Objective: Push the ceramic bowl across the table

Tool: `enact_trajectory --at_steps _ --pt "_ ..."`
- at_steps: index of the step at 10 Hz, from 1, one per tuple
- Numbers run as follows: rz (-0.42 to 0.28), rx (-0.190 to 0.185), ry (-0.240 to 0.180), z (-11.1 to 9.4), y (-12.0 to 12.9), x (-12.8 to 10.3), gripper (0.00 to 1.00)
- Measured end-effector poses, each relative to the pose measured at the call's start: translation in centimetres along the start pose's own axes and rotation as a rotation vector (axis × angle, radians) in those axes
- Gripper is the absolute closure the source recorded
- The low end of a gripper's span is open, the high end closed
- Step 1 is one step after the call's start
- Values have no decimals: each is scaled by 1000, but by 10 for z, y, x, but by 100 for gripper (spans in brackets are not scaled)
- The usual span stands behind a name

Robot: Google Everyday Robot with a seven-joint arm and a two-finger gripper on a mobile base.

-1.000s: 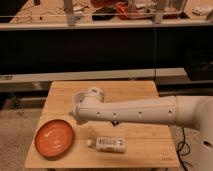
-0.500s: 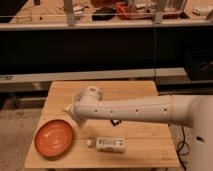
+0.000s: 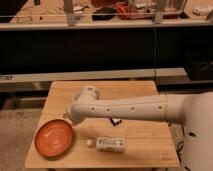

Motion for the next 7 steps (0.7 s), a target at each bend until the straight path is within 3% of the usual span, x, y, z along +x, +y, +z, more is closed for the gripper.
enact_trajectory --at_steps 1,4,6,7 --pt "-5 1 -9 4 -4 -4 56" --pt "-22 -4 -41 15 -16 -15 87" --pt "-24 -8 -51 20 -13 -17 99" --pt "-28 -11 -60 28 -13 -21 100"
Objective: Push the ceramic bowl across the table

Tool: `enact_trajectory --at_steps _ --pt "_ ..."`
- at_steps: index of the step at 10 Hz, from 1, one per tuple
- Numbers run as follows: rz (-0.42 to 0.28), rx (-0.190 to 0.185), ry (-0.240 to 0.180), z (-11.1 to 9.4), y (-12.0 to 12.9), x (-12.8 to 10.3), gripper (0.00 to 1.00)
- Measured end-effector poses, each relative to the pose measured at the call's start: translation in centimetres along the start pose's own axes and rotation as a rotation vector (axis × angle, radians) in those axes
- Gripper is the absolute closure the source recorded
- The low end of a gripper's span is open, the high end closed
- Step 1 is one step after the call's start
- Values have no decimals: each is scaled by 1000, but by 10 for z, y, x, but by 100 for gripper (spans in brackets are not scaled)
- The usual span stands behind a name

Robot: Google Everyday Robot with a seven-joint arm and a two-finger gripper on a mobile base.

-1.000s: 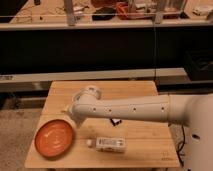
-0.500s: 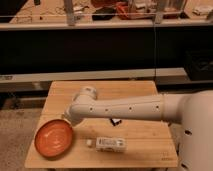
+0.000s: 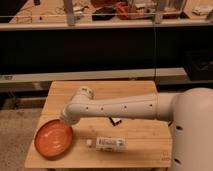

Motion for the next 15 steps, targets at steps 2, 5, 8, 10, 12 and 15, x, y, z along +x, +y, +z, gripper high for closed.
enact_trajectory --at_steps 2,5,8,10,12,15 --pt "-5 -5 -16 13 -1 -6 100" --pt "13 -15 -34 18 3 -3 100" --pt "44 -20 -48 20 11 5 100" --pt "75 -21 -61 17 22 15 100" --pt "99 -24 -65 10 32 26 100" --pt "101 -32 -80 16 33 20 100"
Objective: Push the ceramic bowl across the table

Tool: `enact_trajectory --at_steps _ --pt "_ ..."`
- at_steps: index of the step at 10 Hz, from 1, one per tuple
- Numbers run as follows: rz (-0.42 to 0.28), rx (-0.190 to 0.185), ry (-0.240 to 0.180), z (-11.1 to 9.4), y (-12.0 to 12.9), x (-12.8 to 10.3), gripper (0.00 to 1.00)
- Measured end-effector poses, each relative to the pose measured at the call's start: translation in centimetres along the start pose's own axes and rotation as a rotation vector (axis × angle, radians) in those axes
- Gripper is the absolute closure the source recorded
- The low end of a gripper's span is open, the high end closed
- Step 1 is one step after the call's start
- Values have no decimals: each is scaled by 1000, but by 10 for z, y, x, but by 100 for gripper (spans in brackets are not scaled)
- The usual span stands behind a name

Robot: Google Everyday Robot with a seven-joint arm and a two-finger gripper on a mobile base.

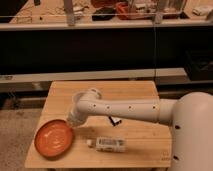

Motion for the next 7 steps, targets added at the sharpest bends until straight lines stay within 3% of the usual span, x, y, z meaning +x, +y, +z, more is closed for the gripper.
enact_trajectory --at_steps 7 --pt "-34 -20 -20 8 1 -17 100"
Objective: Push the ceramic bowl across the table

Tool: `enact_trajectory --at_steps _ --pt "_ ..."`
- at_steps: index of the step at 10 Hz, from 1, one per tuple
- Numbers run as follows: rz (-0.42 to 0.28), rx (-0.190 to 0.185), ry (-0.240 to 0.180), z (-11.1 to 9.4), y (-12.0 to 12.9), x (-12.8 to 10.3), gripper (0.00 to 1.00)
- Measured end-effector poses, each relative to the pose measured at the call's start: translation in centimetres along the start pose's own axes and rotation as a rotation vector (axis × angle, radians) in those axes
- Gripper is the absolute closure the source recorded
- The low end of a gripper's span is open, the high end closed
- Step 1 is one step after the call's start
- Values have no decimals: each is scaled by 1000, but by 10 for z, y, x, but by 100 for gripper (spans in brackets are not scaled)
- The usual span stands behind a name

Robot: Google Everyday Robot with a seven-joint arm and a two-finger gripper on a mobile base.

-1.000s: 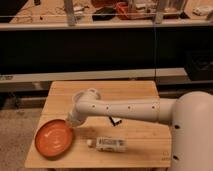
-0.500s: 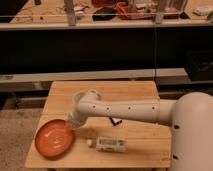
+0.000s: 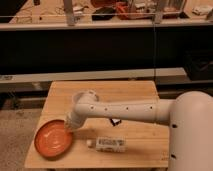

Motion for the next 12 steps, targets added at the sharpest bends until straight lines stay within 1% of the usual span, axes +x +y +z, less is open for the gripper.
enact_trajectory --at_steps 1,5,7,12 --pt "11 3 2 2 -4 -3 100" --pt "22 1 0 1 -2 -1 100" --pt "49 3 0 0 -3 -1 100" --pt "74 4 0 0 -4 0 100"
